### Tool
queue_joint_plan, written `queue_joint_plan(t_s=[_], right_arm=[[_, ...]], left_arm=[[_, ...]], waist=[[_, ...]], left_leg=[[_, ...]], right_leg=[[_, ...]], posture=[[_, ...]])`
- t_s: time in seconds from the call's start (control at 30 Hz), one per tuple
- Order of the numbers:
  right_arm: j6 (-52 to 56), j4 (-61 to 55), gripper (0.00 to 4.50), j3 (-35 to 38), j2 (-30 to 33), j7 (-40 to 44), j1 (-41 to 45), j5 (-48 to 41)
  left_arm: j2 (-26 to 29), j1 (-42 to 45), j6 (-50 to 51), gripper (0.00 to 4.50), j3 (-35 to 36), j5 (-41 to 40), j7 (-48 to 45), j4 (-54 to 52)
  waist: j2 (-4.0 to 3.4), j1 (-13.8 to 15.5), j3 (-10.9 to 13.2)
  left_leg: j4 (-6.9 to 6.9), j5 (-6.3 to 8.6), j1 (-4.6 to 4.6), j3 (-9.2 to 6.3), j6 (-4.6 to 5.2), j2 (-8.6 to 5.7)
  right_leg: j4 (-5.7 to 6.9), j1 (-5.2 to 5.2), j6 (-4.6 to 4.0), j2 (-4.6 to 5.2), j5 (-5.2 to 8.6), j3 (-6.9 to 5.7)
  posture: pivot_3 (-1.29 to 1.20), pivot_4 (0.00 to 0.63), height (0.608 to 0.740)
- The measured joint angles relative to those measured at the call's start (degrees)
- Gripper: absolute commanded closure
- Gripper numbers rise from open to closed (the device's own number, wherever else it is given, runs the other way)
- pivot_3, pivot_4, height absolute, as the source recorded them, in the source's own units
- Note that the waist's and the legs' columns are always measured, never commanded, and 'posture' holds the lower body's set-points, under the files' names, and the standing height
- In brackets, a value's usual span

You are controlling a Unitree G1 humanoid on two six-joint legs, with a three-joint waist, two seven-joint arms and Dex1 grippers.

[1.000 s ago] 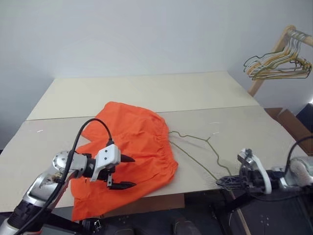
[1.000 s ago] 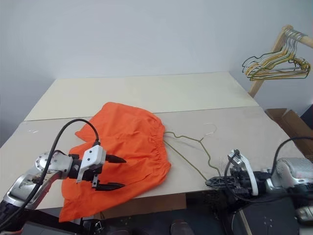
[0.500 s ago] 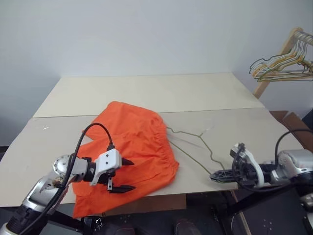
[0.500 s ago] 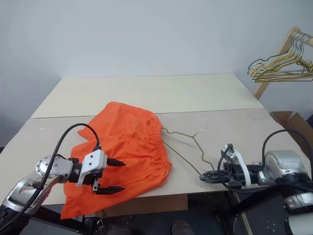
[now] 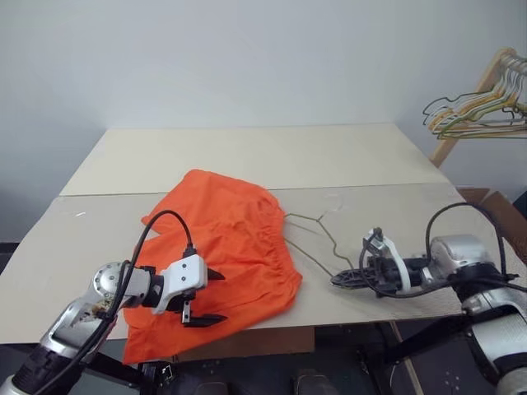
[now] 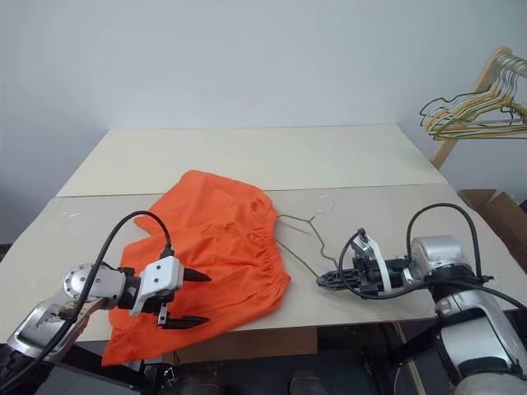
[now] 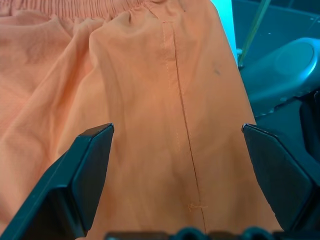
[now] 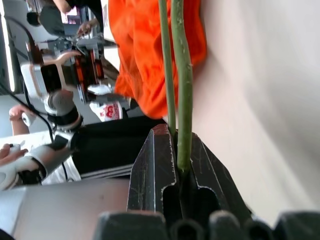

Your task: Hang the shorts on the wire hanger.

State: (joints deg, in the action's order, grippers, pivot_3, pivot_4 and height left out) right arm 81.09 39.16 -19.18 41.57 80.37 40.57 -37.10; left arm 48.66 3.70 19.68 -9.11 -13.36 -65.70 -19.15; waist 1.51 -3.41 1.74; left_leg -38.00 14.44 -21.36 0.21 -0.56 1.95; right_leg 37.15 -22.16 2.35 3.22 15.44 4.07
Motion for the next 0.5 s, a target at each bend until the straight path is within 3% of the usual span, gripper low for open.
queue_joint_plan(t_s=[0.1, 0.33, 0.5], right_arm=[[-1.2, 4.1, 4.5, 0.7, -2.3, -1.0, 1.9, 1.6], [-0.3, 0.7, 4.5, -1.3, -2.1, 2.5, 1.4, 2.1], [0.2, 6.8, 4.5, 1.2, -4.6, 2.6, 4.2, 2.2]], left_arm=[[-0.4, 0.0, 0.0, 0.04, -0.3, 0.0, 0.3, 0.0], [-0.4, 0.0, -0.3, 0.04, -1.0, 1.2, 0.9, 0.0], [-0.8, 0.1, -0.6, 0.04, -1.4, 2.1, 1.2, 0.3]], waist=[[-0.01, 0.0, 0.0], [-0.02, 0.7, 0.0], [-0.03, 0.6, 0.0]], left_leg=[[0.0, 0.0, -0.07, 0.0, 0.0, -0.02], [0.0, 0.0, -0.08, -0.01, 0.0, -0.02], [-0.01, -0.01, -0.02, 0.0, 0.0, -0.02]], right_leg=[[-0.01, -0.04, 0.0, 0.03, 0.0, 0.01], [0.03, -0.06, -0.01, 0.05, -0.01, -0.02], [0.05, -0.04, -0.04, 0.01, -0.03, -0.01]], posture=[[-0.01, 0.0, 0.74], [-0.01, 0.0, 0.74], [-0.01, 0.0, 0.74]])
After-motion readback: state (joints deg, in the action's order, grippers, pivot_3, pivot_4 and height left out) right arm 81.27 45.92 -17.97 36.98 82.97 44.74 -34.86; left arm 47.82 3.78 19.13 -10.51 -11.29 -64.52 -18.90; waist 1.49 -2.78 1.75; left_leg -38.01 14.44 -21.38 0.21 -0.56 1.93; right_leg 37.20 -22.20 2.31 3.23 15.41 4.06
